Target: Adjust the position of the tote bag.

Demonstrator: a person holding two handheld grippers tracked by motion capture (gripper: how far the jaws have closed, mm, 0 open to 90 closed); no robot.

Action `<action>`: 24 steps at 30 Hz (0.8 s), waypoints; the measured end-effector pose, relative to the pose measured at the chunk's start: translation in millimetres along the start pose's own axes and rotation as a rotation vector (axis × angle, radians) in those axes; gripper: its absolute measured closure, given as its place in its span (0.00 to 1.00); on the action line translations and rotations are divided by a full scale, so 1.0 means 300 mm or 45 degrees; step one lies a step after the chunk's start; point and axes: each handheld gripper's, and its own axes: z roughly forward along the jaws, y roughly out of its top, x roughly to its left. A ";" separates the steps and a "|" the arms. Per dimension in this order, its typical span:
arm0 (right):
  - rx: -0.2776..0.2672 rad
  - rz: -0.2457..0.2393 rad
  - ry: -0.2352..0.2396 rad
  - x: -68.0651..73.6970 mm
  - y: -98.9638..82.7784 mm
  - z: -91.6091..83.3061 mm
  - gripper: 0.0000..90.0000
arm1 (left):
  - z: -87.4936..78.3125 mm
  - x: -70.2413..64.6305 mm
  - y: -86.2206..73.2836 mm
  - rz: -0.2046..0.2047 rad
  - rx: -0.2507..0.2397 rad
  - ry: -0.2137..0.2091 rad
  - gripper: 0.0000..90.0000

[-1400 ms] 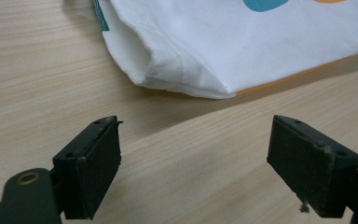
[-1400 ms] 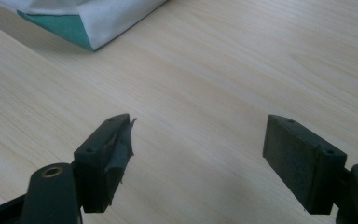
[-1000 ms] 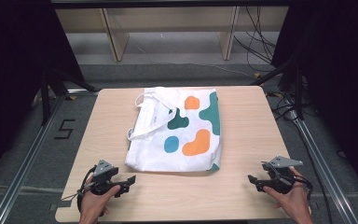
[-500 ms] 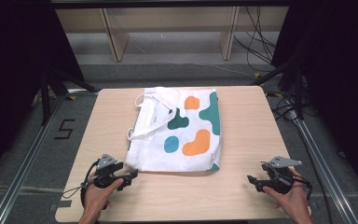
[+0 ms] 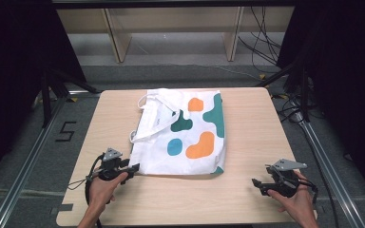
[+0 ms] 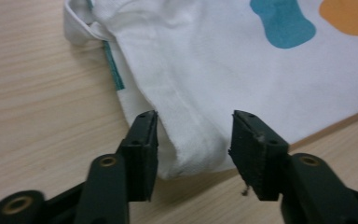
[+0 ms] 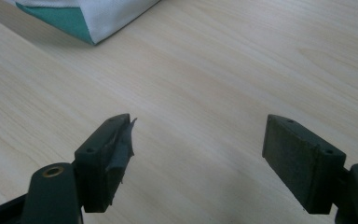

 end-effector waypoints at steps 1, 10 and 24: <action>0.000 0.000 0.000 0.000 0.000 0.000 0.28 | 0.001 0.004 -0.003 -0.001 0.012 -0.039 0.57; 0.006 0.008 0.021 -0.002 0.001 0.000 0.29 | 0.003 -0.033 -0.018 0.064 -0.016 -0.129 0.85; -0.012 0.000 0.069 0.003 0.003 0.000 0.32 | 0.020 -0.262 -0.052 0.145 -0.068 -0.259 0.90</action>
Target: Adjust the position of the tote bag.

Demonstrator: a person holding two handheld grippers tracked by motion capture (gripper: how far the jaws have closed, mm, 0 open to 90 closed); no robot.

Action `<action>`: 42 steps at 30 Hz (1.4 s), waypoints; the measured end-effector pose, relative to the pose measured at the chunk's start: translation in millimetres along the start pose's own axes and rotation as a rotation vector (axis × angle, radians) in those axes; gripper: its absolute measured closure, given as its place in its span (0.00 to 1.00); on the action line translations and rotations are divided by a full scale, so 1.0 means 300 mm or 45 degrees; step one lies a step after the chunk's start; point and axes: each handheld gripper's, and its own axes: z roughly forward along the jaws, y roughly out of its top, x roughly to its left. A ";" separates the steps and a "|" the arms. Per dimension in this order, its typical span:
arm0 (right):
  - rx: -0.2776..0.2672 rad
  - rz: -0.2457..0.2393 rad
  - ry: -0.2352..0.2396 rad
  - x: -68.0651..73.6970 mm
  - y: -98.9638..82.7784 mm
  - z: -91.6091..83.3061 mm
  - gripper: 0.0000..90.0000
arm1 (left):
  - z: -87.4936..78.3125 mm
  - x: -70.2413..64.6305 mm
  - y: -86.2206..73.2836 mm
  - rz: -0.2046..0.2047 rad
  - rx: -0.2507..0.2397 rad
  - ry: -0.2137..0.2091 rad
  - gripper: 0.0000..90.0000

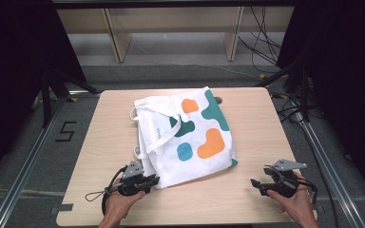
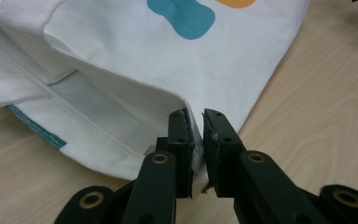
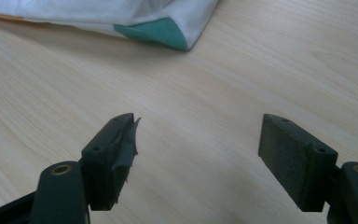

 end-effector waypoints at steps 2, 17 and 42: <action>0.000 0.012 -0.003 0.001 0.000 0.000 0.32 | 0.005 -0.014 0.001 0.018 0.012 -0.002 0.90; -0.001 0.007 -0.019 -0.004 0.003 -0.004 0.32 | 0.141 -0.206 0.033 -0.003 0.011 -0.123 0.89; -0.026 0.016 -0.022 -0.018 0.011 -0.002 0.33 | 0.414 -0.459 0.141 0.182 0.064 -0.200 0.84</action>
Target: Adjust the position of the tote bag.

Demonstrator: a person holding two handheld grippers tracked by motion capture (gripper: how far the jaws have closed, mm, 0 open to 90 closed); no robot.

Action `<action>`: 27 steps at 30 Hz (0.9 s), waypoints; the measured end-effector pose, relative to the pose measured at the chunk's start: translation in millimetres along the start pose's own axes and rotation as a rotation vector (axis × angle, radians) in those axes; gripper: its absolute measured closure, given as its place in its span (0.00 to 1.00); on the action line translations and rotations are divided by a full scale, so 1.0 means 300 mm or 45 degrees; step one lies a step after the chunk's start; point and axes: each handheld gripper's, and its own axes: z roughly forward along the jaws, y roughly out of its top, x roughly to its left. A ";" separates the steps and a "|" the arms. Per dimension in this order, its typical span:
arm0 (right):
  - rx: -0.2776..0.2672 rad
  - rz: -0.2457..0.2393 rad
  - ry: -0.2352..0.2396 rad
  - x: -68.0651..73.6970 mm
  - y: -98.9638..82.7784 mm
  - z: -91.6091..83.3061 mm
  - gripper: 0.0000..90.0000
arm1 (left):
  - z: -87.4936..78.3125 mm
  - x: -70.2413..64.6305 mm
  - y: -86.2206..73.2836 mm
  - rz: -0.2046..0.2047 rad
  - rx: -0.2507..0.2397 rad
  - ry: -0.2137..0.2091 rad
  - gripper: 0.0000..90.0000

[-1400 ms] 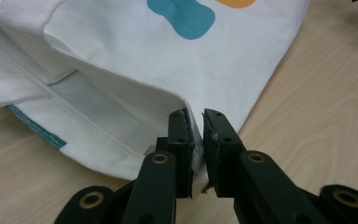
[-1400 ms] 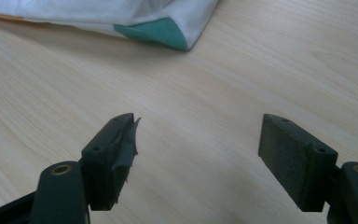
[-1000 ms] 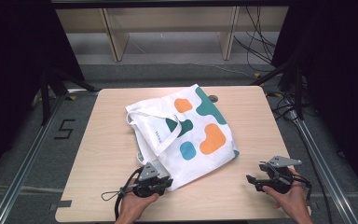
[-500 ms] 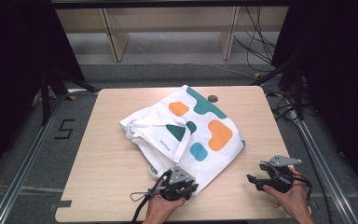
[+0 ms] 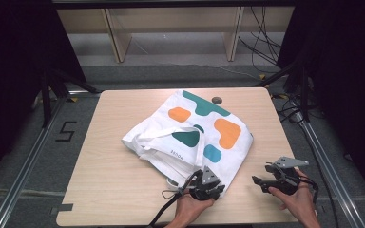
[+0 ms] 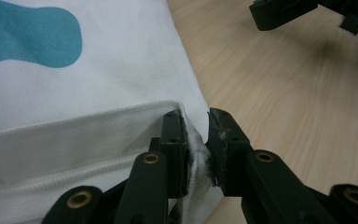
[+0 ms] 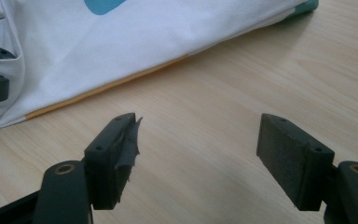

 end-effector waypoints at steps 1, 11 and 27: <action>0.014 0.012 0.005 0.000 0.002 -0.005 0.33 | -0.005 -0.001 -0.002 -0.018 -0.014 -0.021 0.81; -0.008 0.011 0.047 0.042 0.022 -0.010 0.33 | -0.251 0.047 -0.065 0.111 0.152 -0.122 0.32; -0.030 -0.228 0.303 0.306 0.150 0.089 0.27 | -0.522 0.347 -0.219 -0.057 0.158 0.228 0.28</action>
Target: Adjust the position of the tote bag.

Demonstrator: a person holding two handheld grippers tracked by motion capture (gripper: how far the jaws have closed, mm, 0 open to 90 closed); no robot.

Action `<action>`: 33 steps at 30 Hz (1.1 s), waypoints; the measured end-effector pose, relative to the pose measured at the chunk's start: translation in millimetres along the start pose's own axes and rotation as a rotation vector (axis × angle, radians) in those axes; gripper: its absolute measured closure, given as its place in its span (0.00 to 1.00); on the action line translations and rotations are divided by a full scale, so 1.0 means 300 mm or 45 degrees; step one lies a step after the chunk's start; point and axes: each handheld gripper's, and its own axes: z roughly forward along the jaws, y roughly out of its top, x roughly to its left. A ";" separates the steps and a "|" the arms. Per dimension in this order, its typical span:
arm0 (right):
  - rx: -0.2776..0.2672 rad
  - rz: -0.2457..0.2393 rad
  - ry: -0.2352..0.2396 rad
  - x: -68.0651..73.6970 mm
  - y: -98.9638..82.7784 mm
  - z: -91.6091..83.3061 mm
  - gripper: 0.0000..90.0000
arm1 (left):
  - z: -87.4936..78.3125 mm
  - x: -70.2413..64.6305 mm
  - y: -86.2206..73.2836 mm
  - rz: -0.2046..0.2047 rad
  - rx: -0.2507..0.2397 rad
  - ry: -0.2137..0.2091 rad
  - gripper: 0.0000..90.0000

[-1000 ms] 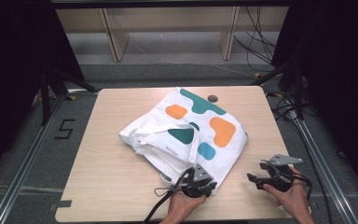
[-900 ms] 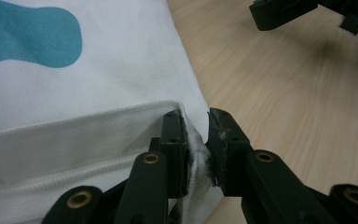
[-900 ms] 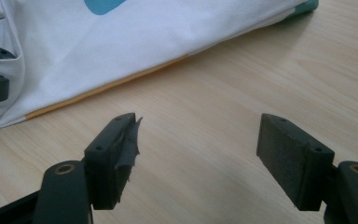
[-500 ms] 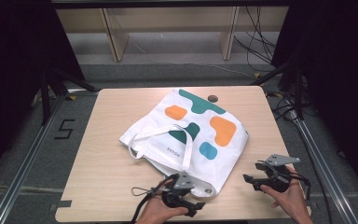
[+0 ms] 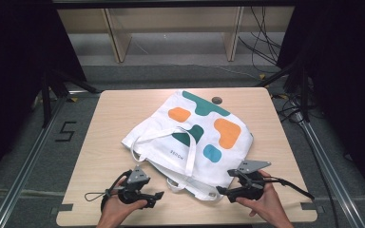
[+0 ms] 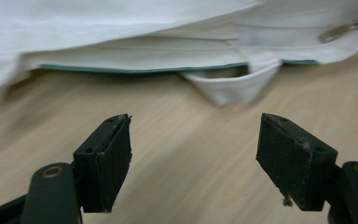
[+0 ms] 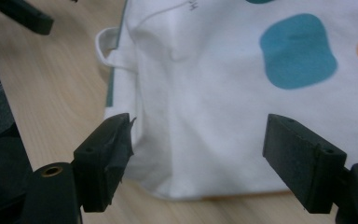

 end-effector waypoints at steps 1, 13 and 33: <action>-0.009 -0.020 0.001 0.012 0.010 0.013 0.27 | -0.007 0.018 -0.008 -0.016 -0.005 0.033 0.28; 0.157 -0.182 -0.011 0.057 0.048 0.111 0.84 | -0.069 0.173 -0.058 -0.189 -0.056 0.257 0.25; 0.111 -0.113 -0.166 -0.099 -0.087 -0.123 0.98 | -0.042 0.137 -0.038 -0.056 0.009 0.387 0.26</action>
